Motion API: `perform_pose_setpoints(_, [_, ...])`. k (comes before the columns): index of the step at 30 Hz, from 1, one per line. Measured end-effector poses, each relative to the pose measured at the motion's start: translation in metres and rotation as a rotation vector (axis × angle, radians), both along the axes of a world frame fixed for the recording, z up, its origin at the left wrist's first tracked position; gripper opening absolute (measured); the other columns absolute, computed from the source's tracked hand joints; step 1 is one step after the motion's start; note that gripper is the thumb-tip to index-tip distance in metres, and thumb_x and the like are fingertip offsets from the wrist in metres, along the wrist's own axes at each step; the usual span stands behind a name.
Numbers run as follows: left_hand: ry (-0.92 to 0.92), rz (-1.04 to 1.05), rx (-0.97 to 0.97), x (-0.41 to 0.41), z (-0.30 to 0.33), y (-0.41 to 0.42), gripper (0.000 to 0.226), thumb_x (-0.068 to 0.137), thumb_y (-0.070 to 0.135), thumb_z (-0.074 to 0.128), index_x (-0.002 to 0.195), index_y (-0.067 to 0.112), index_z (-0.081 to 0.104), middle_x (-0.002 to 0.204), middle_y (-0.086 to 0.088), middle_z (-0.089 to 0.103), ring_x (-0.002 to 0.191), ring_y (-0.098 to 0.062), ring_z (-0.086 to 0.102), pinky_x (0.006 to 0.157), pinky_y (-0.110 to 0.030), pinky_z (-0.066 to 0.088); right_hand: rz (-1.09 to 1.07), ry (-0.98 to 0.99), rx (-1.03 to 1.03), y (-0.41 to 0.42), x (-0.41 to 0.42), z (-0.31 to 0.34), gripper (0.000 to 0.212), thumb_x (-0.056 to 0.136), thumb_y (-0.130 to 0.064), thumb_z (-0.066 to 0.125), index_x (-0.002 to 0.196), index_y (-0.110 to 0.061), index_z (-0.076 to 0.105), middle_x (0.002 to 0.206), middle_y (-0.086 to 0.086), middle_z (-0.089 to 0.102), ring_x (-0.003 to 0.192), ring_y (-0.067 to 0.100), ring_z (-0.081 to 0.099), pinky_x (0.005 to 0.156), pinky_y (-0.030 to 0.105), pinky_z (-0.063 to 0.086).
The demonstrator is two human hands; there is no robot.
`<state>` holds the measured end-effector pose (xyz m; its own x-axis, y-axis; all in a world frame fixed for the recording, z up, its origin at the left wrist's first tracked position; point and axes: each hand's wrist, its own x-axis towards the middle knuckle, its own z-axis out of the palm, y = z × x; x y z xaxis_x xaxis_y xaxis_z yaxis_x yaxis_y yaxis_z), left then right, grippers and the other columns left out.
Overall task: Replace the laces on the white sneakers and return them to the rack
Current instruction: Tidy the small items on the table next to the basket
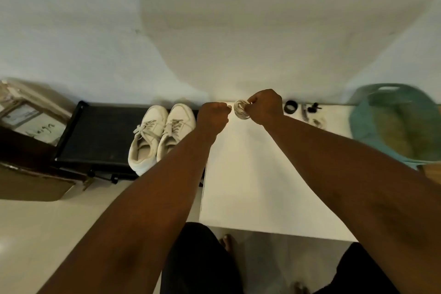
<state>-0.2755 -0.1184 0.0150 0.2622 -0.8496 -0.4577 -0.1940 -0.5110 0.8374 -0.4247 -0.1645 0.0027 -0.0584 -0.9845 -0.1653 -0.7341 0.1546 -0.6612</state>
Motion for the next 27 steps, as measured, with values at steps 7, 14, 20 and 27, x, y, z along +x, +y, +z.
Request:
perform_pose_setpoints(7, [0.157, -0.013, -0.16, -0.109, 0.058, -0.003, 0.006, 0.09, 0.008, 0.074, 0.087, 0.014, 0.075, 0.086, -0.007, 0.068, 0.066, -0.021, 0.063, 0.071, -0.036, 0.051, -0.136, -0.01, -0.105, 0.001, -0.123, 0.076, 0.012, 0.081, -0.022, 0.076, 0.092, -0.021, 0.08, 0.101, -0.005, 0.076, 0.098, 0.014, 0.069, 0.075, 0.017, 0.041])
perform_pose_setpoints(14, [0.233, -0.192, -0.101, -0.25, 0.065, -0.008, 0.005, 0.092, 0.016, 0.073, 0.095, 0.012, 0.073, 0.082, -0.004, 0.064, 0.066, -0.022, 0.059, 0.06, -0.029, 0.047, -0.317, 0.085, -0.119, 0.015, -0.283, 0.088, 0.016, 0.082, -0.03, 0.076, 0.092, -0.019, 0.08, 0.103, -0.002, 0.076, 0.103, 0.018, 0.069, 0.082, 0.019, 0.043])
perform_pose_setpoints(20, [0.203, -0.319, -0.003, -0.313, 0.033, -0.005, 0.006, 0.097, 0.021, 0.068, 0.102, 0.021, 0.072, 0.095, -0.001, 0.067, 0.079, -0.02, 0.062, 0.071, -0.029, 0.053, -0.382, 0.166, 0.063, 0.02, -0.346, 0.043, 0.043, 0.082, -0.04, 0.082, 0.114, -0.012, 0.073, 0.111, 0.005, 0.073, 0.103, 0.025, 0.069, 0.085, 0.027, 0.047])
perform_pose_setpoints(27, [0.01, -0.431, -0.117, -0.299, -0.02, -0.011, 0.028, 0.102, 0.007, 0.05, 0.113, 0.024, 0.07, 0.102, 0.004, 0.066, 0.087, -0.013, 0.061, 0.082, -0.031, 0.052, -0.283, 0.253, 0.317, 0.01, -0.341, 0.001, 0.052, 0.095, -0.035, 0.067, 0.133, -0.002, 0.053, 0.125, 0.014, 0.06, 0.117, 0.032, 0.057, 0.099, 0.039, 0.048])
